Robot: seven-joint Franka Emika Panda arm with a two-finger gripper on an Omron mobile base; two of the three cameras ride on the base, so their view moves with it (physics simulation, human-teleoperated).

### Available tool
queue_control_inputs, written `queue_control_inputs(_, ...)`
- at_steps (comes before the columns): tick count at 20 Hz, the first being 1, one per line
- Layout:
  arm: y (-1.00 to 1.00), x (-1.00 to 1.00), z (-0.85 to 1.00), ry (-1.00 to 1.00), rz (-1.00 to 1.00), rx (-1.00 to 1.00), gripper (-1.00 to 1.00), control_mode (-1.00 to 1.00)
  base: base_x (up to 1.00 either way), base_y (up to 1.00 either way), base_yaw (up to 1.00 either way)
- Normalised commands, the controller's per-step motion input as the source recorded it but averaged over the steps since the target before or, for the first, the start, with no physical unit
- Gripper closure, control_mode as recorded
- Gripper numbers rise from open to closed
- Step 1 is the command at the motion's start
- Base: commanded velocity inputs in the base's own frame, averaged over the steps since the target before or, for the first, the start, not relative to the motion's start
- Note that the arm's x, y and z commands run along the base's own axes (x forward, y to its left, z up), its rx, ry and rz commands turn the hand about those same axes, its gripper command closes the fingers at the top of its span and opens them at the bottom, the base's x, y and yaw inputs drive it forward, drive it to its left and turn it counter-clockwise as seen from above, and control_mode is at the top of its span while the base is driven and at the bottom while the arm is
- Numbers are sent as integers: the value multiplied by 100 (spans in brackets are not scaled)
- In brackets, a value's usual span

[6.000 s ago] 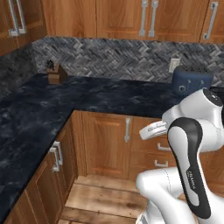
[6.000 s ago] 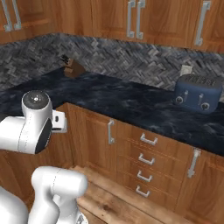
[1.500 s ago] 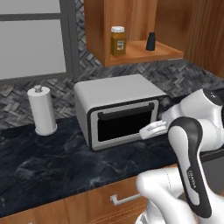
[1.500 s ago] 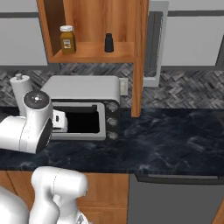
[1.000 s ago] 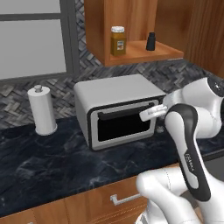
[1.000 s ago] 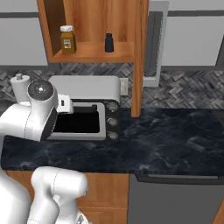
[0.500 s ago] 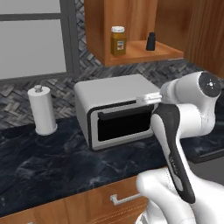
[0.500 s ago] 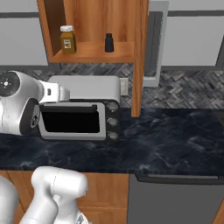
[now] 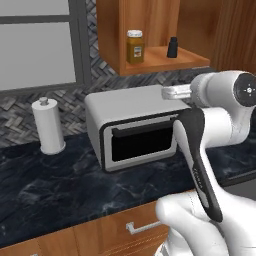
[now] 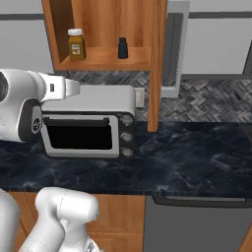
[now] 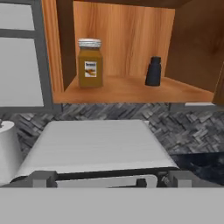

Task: Collect the turmeric, ketchup, and shaker from the cabinet and place them next to the stove.

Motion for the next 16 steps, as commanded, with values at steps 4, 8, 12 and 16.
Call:
queue_control_inputs(4, -27, 20, 59, -17, -11, 0, -100, -100, 0, 0, 0)
queue_control_inputs(8, -38, 27, 48, -15, -10, 0, -100, -100, 0, 0, 0)
queue_control_inputs(12, -17, 15, 10, -13, -3, 0, -100, -100, 0, 0, 0)
queue_control_inputs(16, -17, 9, 0, -4, 0, 0, -100, -100, 0, 0, 0)
